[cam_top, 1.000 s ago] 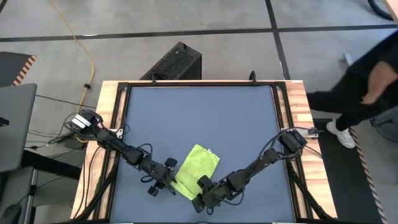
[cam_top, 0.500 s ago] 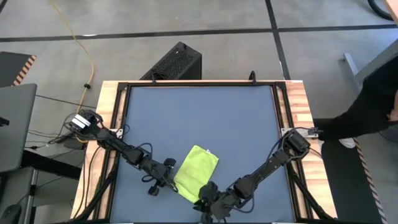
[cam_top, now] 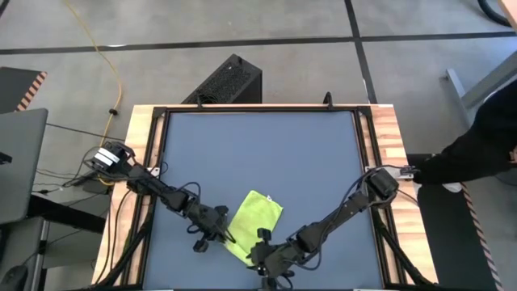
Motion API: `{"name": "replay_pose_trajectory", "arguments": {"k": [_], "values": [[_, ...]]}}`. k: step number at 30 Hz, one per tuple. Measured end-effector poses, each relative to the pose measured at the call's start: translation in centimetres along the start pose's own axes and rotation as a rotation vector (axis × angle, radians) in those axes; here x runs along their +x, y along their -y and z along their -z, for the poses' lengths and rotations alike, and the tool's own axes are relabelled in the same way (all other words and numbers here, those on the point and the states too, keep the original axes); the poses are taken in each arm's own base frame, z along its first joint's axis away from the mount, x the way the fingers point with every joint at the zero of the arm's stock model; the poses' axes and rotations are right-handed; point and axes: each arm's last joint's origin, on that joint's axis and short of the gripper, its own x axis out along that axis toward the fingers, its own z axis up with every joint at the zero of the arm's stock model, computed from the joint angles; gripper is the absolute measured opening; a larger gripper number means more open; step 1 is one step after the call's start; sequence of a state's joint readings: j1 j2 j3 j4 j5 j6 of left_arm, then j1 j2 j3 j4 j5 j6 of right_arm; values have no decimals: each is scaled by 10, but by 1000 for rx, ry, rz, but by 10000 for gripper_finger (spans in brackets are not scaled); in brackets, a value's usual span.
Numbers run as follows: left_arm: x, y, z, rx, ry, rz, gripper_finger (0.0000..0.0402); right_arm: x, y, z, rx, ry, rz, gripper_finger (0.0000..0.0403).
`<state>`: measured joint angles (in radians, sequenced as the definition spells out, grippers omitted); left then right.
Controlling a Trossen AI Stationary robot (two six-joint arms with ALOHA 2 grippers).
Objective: Roll towel
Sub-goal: Roll the green towel
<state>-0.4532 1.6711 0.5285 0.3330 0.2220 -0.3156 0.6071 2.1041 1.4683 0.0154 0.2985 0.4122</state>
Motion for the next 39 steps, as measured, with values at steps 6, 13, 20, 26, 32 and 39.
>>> {"name": "replay_pose_trajectory", "arguments": {"k": [6, 13, 20, 26, 32, 39], "values": [[-2, -8, -2, -103, -18, 40, 4, 9, -6, 7, -23, 24, 27, 218], [-5, -17, -3, -175, -35, 63, 1, 28, -17, 14, -74, -11, 126, 208], [-5, -17, -3, -169, -39, 72, 0, 27, -19, 9, -49, -9, 222, 197], [-5, -18, -3, -193, -40, 76, 0, 37, -22, 23, 25, -11, 217, 194], [-6, -18, -3, -212, -42, 85, 0, 36, -23, 20, 51, 10, 216, 183], [-6, -18, -3, -225, -45, 95, 0, 35, -19, 28, 155, -51, 261, 150]]}}
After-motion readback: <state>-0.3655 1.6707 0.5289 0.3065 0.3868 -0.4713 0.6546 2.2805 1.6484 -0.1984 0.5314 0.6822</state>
